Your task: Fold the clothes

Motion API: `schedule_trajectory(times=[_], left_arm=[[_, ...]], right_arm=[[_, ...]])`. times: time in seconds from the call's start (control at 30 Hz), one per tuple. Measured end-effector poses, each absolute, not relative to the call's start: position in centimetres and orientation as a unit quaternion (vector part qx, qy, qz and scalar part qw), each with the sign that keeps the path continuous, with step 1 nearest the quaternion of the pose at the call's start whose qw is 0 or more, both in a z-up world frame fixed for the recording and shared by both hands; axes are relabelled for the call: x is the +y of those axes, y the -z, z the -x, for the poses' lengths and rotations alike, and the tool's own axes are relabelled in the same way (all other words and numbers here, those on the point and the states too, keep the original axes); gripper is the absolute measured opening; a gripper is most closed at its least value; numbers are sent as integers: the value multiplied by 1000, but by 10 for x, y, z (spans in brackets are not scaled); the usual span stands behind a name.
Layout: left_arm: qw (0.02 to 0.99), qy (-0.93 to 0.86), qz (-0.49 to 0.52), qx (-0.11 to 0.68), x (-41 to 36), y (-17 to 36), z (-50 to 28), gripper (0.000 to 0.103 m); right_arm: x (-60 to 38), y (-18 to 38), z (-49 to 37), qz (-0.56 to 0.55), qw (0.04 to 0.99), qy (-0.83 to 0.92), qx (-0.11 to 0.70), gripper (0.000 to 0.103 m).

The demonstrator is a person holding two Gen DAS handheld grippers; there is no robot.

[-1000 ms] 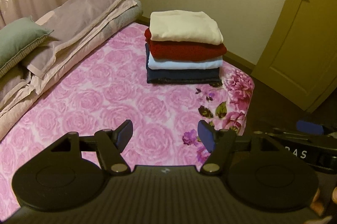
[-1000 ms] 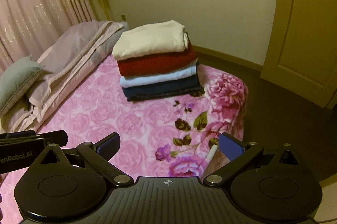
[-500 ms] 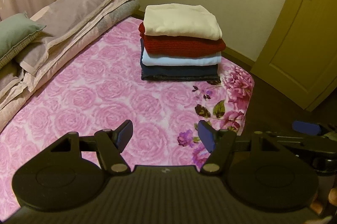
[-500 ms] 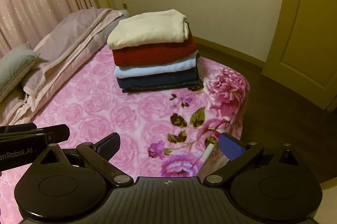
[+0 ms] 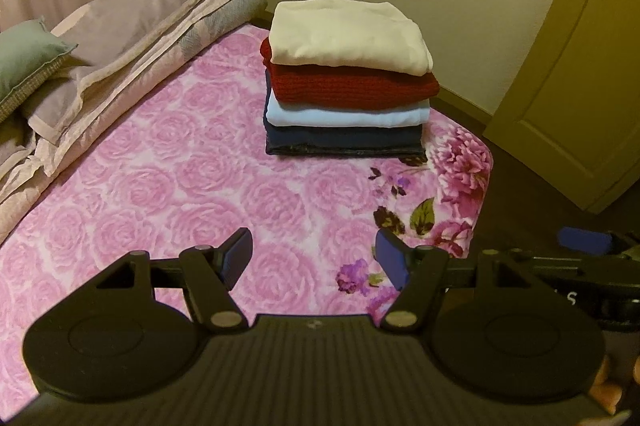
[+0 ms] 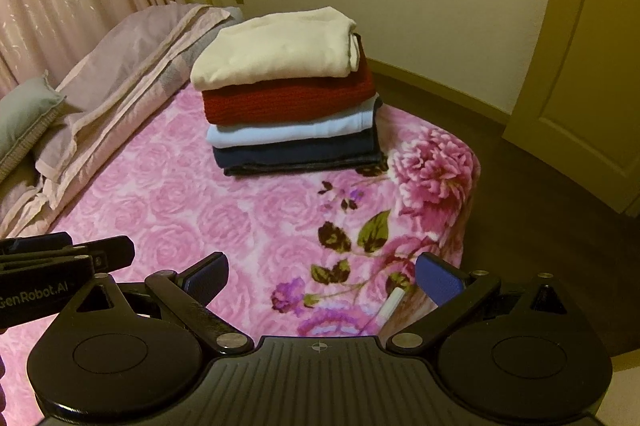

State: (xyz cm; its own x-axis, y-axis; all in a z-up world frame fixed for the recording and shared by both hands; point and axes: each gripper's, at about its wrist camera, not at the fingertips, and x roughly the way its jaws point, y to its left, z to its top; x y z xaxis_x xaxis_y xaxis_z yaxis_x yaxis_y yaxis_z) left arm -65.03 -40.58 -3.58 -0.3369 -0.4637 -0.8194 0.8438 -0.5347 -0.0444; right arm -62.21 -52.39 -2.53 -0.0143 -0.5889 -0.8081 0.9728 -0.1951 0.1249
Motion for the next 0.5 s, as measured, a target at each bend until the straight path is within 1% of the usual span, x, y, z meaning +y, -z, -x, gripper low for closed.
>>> schedule_trajectory(times=[0.5], left_arm=[[435,765,-411,238,-442,58,683,65]], right_arm=[[-568,44,643,-401,588,650,265,102]])
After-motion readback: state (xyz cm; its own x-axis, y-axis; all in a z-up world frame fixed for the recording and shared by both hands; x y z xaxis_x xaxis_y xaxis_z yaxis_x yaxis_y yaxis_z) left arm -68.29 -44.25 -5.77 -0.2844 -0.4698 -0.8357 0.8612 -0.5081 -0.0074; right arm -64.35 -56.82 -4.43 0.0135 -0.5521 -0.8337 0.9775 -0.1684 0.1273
